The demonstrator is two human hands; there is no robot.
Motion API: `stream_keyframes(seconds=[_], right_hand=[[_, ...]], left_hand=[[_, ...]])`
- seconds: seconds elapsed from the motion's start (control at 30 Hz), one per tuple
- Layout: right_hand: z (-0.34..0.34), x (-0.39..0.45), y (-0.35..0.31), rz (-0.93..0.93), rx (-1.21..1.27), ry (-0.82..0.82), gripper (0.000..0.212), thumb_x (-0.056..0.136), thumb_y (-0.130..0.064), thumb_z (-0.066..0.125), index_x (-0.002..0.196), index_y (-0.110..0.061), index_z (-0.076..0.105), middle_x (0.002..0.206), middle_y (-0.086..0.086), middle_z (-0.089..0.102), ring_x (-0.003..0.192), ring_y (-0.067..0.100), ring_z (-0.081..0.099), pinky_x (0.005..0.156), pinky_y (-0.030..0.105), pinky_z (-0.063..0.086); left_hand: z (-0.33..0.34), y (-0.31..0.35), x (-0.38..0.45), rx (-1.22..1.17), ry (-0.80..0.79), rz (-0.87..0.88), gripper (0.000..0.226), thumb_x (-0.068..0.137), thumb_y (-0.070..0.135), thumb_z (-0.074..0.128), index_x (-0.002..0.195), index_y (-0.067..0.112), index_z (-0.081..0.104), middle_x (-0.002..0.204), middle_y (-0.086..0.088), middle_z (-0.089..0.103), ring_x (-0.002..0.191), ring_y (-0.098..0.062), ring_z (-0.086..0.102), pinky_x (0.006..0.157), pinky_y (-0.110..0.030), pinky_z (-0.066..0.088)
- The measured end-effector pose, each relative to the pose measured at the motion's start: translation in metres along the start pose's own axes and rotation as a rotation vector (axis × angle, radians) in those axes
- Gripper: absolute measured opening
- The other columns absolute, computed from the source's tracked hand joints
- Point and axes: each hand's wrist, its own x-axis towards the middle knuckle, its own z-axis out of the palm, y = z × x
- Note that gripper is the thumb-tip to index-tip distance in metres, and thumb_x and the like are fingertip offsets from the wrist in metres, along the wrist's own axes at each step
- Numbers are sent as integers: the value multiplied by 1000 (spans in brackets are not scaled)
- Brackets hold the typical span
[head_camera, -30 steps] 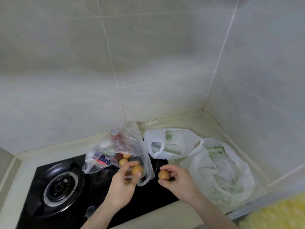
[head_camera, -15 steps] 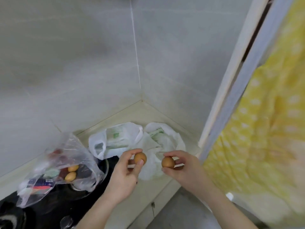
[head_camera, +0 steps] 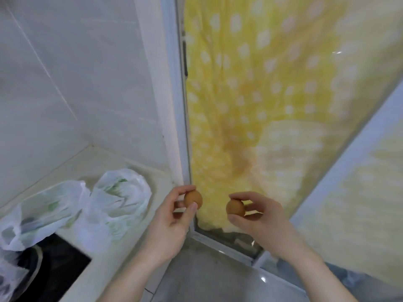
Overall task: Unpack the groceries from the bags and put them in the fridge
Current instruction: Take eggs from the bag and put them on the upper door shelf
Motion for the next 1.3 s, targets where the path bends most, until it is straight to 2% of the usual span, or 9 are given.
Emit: stream_keyframes(seconds=[0.07, 0.17, 0.23, 0.3, 0.47, 0.6, 0.7, 1.0, 1.3], right_hand=[[-33, -14, 7, 27, 13, 60, 38, 76, -23, 89, 101, -48, 75, 93, -9, 73, 72, 8, 74, 64, 16, 54], [-79, -36, 17, 48, 50, 193, 38, 75, -22, 90, 101, -46, 76, 95, 0, 73, 71, 14, 75, 66, 18, 55], [-106, -50, 26, 65, 61, 299, 40, 75, -20, 90, 102, -46, 76, 95, 4, 73, 73, 16, 75, 72, 22, 59], [-132, -64, 35, 93, 88, 426, 39, 75, -17, 91, 103, -42, 77, 94, 7, 74, 71, 17, 75, 68, 20, 58], [-184, -104, 47, 148, 91, 707, 39, 77, -18, 89, 105, -41, 76, 95, -6, 75, 81, 13, 72, 74, 17, 56], [-213, -141, 46, 215, 51, 985, 38, 77, -22, 89, 105, -43, 75, 98, -13, 75, 85, 11, 70, 74, 19, 56], [-226, -164, 39, 260, 16, 1157, 36, 77, -18, 89, 105, -38, 76, 97, -18, 74, 85, 9, 69, 71, 15, 53], [-224, -235, 27, 384, -56, 1595, 38, 76, -12, 89, 105, -30, 71, 108, -14, 75, 93, 12, 72, 79, 32, 61], [-237, -327, -8, 455, -238, 1812, 36, 76, -12, 89, 102, -28, 69, 104, -11, 75, 86, 12, 73, 69, 22, 57]], left_hand=[[33, 15, 5, -4, -75, 28, 27, 97, 31, 64, 121, 42, 63, 96, 8, 72, 88, -15, 70, 80, -26, 55], [81, 41, 16, -19, -240, 78, 29, 99, 24, 63, 121, 43, 62, 100, 22, 71, 94, -9, 70, 74, -13, 49], [111, 59, 26, -2, -342, 133, 29, 100, 24, 63, 121, 45, 60, 105, 24, 70, 99, -6, 68, 75, -13, 49], [144, 73, 37, 5, -460, 175, 30, 100, 23, 63, 121, 44, 61, 108, 23, 69, 102, -6, 67, 78, -16, 51], [227, 103, 61, -6, -723, 265, 34, 98, 14, 64, 121, 40, 62, 109, 16, 71, 102, -8, 68, 79, -14, 49], [295, 136, 71, -15, -997, 341, 37, 98, 20, 64, 122, 48, 60, 113, 11, 70, 102, -9, 68, 82, -15, 47], [336, 163, 70, -77, -1159, 393, 40, 97, 19, 66, 124, 47, 60, 112, 10, 71, 100, -10, 69, 82, -17, 48], [430, 215, 16, -218, -1574, 562, 40, 96, 9, 67, 121, 40, 63, 111, 8, 72, 97, -15, 70, 82, -13, 49], [487, 266, -87, -378, -1799, 677, 40, 96, 12, 67, 119, 45, 63, 117, 12, 70, 100, -11, 68, 83, -12, 48]])
